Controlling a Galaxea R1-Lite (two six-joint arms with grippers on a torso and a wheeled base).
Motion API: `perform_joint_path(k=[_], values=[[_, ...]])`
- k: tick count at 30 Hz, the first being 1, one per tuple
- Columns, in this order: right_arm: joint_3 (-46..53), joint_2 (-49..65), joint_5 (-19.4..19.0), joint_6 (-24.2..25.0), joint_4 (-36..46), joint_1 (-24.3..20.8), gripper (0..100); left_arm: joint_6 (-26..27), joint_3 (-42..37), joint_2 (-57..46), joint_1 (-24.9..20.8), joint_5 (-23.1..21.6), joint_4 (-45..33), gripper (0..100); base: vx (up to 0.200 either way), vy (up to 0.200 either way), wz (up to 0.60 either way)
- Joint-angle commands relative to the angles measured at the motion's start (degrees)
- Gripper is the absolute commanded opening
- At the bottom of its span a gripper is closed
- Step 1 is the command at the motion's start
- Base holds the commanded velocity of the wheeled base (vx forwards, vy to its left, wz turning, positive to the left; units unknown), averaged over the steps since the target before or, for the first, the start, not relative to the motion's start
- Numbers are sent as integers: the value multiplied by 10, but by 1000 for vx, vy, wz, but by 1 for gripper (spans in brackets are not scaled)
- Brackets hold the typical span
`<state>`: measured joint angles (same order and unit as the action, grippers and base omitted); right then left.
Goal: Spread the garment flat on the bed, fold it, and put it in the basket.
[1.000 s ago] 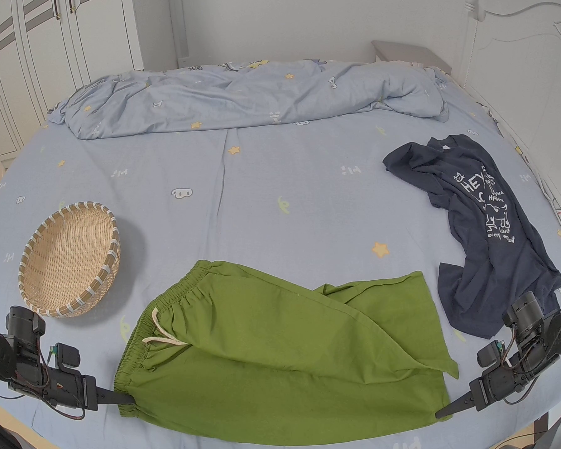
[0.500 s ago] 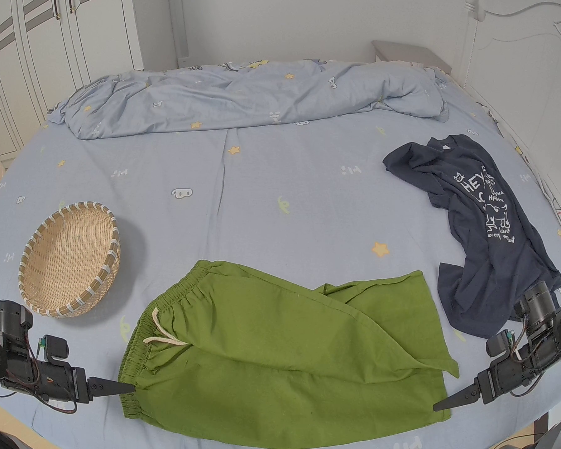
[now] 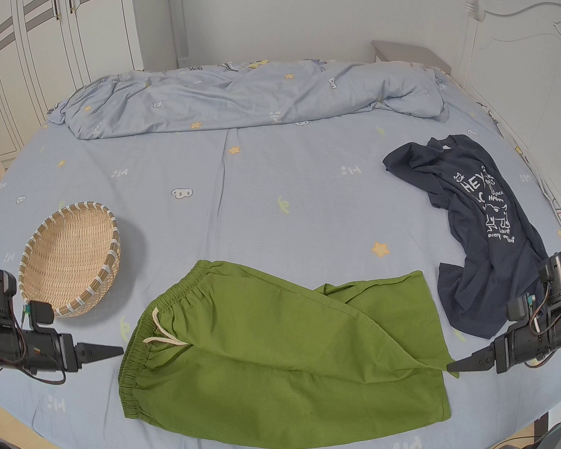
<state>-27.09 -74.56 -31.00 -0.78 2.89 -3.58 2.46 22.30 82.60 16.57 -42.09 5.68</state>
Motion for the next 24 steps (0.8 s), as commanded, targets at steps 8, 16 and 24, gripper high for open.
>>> perform_joint_path(k=[8, 16, 24], values=[[-177, -11, 12, 32, -2, 31, 100, -259, 278, 56, -181, 113, -24, 100, 0, 0, 0], [-203, -51, 12, 34, -3, 34, 100, -251, 449, 221, -195, 113, -29, 100, 0, 0, 0], [-201, -56, 12, 35, -3, 29, 100, -208, 478, 332, -212, 118, -23, 100, 0, 0, 0]])
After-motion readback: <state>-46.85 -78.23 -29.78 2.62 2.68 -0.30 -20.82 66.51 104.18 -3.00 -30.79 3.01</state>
